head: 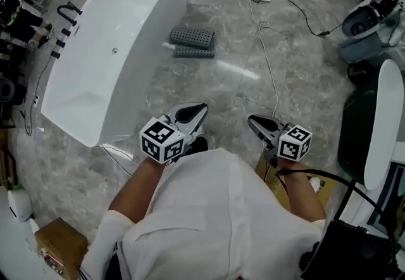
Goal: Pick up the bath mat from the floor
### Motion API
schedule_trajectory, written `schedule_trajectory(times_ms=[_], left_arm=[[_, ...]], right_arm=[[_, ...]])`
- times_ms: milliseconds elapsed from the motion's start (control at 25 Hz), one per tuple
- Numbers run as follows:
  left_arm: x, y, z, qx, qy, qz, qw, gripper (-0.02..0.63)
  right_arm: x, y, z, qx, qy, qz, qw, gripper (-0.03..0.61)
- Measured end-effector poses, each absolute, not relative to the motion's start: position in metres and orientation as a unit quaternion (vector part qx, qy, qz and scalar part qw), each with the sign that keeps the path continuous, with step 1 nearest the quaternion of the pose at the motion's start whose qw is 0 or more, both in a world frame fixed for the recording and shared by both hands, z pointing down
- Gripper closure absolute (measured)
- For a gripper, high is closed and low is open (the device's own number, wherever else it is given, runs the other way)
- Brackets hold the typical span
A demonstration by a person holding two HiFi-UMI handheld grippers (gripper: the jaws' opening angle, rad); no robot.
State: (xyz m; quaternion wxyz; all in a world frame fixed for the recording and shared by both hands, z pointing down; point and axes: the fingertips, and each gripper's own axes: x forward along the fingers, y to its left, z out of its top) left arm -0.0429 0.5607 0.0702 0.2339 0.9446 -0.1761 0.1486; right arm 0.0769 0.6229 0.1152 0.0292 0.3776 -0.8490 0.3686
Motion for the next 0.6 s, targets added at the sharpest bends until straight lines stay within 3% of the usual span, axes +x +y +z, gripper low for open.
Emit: schedule_trajectory(times_ms=[160,280,600], left_arm=[[-0.065,0.487,0.076,0.946,-0.179,0.154,0.223,0.607],[-0.082,0.446,0.086,0.941,-0.186,0.155,0.235,0.607],[-0.090,0.349,0.112,0.922,-0.225,0.147,0.280,0.607]], right_arm=[[0.062,0.549,0.120,0.365,-0.853,0.373,0.019,0.569],[0.045,0.500,0.123,0.343,-0.857,0.385,0.015,0.492],[0.046,0.355,0.163,0.305,-0.856,0.413,0.052,0.445]])
